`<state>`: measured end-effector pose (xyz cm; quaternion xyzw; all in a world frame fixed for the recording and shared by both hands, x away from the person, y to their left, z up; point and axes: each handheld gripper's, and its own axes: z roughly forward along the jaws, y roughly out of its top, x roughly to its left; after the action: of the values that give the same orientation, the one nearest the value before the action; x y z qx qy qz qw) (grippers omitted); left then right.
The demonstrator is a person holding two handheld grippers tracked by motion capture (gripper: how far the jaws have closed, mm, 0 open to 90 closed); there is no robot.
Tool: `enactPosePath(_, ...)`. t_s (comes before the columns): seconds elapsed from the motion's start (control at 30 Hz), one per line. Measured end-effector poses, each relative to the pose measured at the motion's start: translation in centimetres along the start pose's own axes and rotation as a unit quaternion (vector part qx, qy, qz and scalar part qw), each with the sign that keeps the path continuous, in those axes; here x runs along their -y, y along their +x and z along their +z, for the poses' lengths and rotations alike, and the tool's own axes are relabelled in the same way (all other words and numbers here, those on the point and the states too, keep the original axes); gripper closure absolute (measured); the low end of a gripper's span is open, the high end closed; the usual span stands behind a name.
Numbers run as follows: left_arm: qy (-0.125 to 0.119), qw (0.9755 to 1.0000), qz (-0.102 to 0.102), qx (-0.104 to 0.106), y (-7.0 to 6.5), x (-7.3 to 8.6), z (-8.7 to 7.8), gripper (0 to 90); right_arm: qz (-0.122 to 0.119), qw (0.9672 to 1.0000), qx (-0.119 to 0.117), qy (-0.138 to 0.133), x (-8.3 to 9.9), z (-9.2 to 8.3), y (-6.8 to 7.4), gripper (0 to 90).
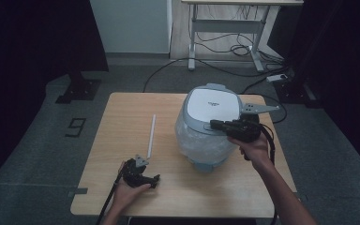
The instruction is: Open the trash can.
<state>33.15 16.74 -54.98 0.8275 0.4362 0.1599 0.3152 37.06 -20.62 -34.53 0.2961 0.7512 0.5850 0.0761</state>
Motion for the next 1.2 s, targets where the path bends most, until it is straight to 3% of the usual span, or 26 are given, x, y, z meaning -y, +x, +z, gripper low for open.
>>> enactPosePath(0.93,-0.001,1.0000,0.000,0.000,0.00,0.01,0.01,0.1,-0.007,0.9999,-0.015,0.005,0.37,-0.20,0.04,90.0)
enactPosePath(1.13,0.000,1.0000,0.000,0.000,-0.01,0.00,-0.01,0.2,0.005,0.9997,-0.024,0.000,0.59,-0.25,-0.08,90.0)
enactPosePath(1.2,0.000,1.0000,0.000,0.000,-0.02,0.01,-0.01,0.2,-0.007,0.9999,-0.009,-0.001,0.53,-0.49,0.20,90.0)
